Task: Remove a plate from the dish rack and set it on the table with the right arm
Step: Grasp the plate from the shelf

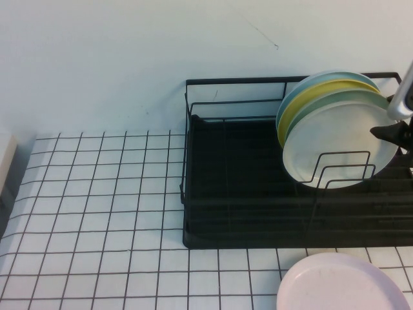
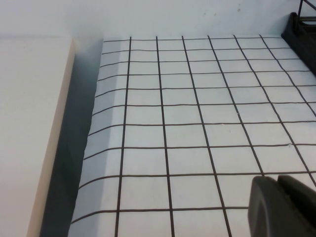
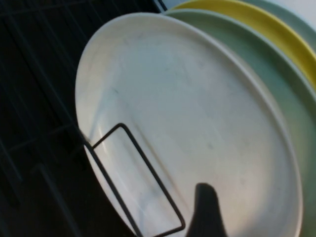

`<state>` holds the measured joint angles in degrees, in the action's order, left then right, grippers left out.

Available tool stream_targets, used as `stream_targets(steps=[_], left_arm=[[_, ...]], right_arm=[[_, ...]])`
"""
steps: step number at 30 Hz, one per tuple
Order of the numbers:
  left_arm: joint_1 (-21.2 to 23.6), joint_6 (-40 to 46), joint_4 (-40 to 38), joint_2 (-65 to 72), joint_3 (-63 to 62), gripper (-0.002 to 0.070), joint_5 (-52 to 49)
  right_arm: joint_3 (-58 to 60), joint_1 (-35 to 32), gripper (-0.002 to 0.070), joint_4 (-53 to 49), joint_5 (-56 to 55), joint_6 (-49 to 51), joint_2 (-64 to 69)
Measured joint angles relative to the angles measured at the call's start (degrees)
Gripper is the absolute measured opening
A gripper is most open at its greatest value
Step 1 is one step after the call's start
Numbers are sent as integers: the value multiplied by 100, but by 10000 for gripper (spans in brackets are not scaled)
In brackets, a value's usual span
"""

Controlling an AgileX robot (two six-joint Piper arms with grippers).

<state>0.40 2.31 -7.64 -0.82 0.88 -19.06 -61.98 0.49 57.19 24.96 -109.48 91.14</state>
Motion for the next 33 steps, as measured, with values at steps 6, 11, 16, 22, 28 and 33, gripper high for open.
stream_targets(steps=[6, 11, 16, 22, 28, 33], left_arm=[[0, 0, 0, 0, 0, -4, 0], [0, 16, 0, 0, 0, -4, 0], [0, 16, 0, 0, 0, -4, 0], [0, 16, 0, 0, 0, -4, 0], [0, 16, 0, 0, 0, -4, 0], [0, 16, 0, 0, 0, -4, 0]], right_arm=[[-343, 0, 464, 48, -14, -99, 534], [-446, 0, 464, 59, -136, -319, 787], [-509, 0, 391, 154, -195, -367, 968], [-542, 0, 72, 432, -294, -502, 992], [-542, 0, 71, 506, -137, -611, 832], [-542, 0, 71, 636, 47, -615, 160]])
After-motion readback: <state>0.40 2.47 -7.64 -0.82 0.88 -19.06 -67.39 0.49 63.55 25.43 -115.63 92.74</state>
